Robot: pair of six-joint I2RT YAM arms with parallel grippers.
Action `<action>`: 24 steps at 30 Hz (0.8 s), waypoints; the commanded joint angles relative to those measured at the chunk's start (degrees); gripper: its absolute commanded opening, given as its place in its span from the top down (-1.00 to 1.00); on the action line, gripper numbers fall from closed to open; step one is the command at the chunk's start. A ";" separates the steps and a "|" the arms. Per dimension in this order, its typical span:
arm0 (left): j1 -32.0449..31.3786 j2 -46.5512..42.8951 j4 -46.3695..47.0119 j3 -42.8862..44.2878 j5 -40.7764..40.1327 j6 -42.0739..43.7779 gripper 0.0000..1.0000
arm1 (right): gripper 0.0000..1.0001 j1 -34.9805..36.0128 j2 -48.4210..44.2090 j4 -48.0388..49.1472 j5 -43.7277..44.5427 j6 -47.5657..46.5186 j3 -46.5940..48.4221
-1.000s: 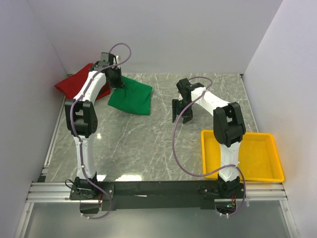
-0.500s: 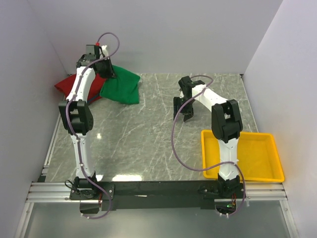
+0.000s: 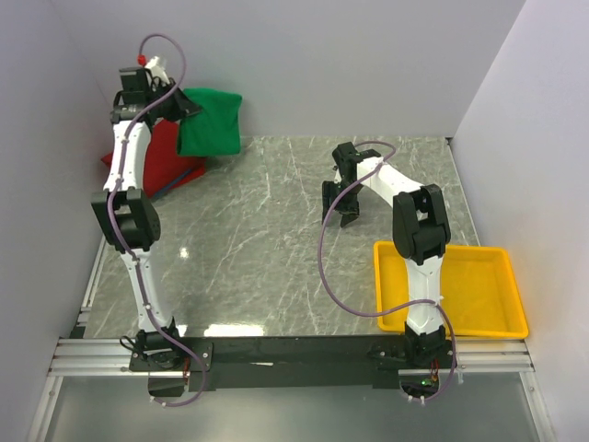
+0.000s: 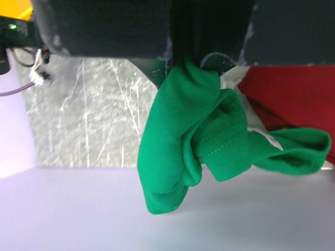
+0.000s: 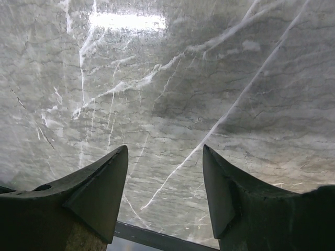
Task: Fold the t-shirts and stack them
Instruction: Neatly place the folded tshirt to the corner
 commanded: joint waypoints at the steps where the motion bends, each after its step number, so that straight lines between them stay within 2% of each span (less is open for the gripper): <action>1: 2.37 -6.88 7.34 2.39 3.96 -4.39 0.99 | -0.31 -0.46 0.27 -0.21 -1.22 -0.74 1.92; 13: 13.61 -6.36 12.00 -3.05 11.59 -11.59 0.99 | -0.31 -0.46 -0.08 1.90 -3.68 -0.21 -0.37; 18: 15.90 -6.71 11.47 -6.74 13.36 -12.30 0.99 | -0.31 -0.46 0.09 1.99 -4.12 0.14 -0.28; 24: 16.43 -8.29 10.16 -12.81 11.08 -11.51 0.99 | -0.30 -0.54 -0.26 2.25 -4.21 0.40 -0.89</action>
